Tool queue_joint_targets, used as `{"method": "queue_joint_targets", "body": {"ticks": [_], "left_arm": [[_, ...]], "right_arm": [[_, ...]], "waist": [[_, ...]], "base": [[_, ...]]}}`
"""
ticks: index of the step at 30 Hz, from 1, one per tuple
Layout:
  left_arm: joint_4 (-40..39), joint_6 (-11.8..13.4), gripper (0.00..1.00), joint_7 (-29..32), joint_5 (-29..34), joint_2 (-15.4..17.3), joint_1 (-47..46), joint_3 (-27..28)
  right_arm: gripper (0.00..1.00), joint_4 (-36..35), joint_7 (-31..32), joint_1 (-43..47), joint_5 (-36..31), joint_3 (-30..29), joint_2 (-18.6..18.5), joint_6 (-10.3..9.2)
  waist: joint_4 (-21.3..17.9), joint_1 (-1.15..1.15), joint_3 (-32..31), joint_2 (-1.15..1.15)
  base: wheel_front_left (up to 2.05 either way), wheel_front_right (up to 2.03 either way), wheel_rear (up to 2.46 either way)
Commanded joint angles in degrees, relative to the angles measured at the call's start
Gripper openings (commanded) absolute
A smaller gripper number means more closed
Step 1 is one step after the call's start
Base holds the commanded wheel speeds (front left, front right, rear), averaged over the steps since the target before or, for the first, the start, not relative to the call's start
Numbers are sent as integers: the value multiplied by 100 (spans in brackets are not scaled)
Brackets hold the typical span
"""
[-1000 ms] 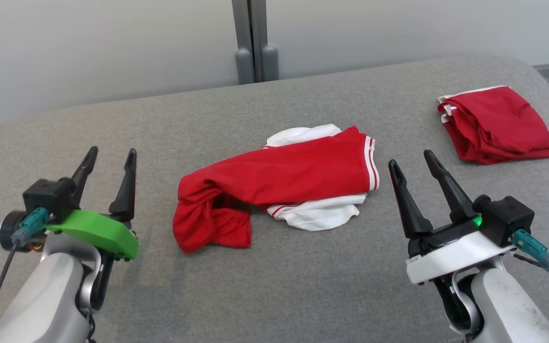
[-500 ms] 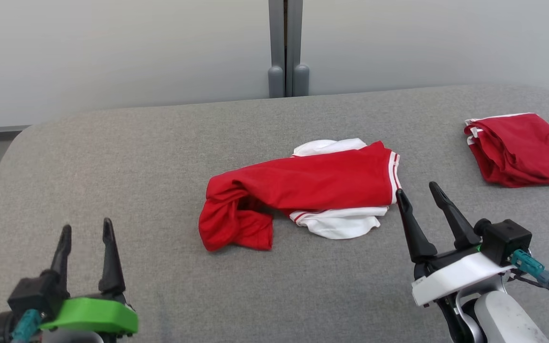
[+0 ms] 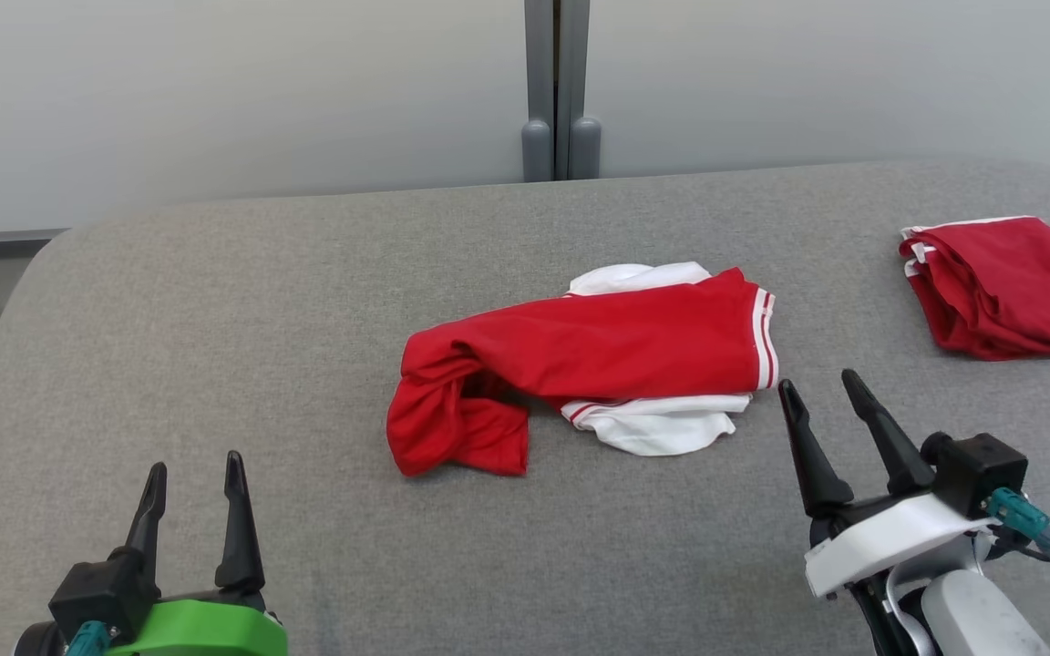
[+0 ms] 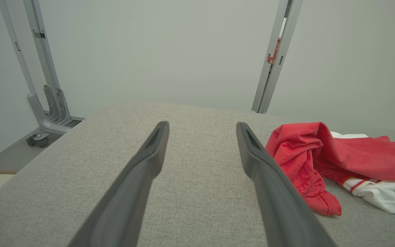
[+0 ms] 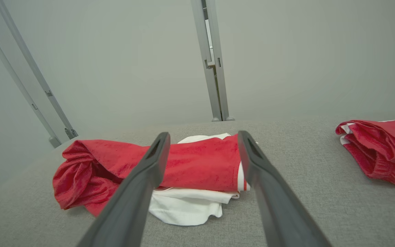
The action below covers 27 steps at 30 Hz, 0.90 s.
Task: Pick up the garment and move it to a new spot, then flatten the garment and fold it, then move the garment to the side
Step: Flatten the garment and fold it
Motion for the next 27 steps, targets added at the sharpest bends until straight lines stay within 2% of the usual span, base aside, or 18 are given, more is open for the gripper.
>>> {"method": "queue_joint_targets", "body": {"ticks": [1,5,13,20,24,25,26,27], "left_arm": [[37,-54,100,0,73,-51,-74,34],[82,-183,100,0,181,-150,-187,83],[291,-409,100,0,306,-326,-506,100],[464,-546,100,-1,388,-462,-692,152],[525,-597,100,-1,443,-507,-749,225],[534,-605,100,-1,451,-518,-753,240],[548,-617,100,-1,467,-532,-750,263],[560,-624,100,-1,484,-538,-742,281]], "right_arm": [[100,186,65,13,81,69,-15,-7],[100,742,691,-362,248,318,-125,-6],[100,2156,2072,-1313,555,428,-222,-7],[100,3120,2585,-1903,731,198,-160,-7],[100,3453,2638,-2041,757,217,-48,-4],[97,3507,2649,-2042,779,233,-23,-3],[39,3580,2677,-2044,828,250,18,-2],[0,3643,2710,-2042,848,253,44,-2]], "waist": [[14,0,5,0],[88,0,128,0],[632,0,515,0],[1071,0,775,0],[1196,0,810,0],[1206,0,809,0],[1209,0,801,0],[1204,0,792,0]], "base": [[0,0,0],[0,0,0],[0,0,0],[0,0,0],[0,0,0],[0,0,0],[0,0,0],[0,0,0]]}}
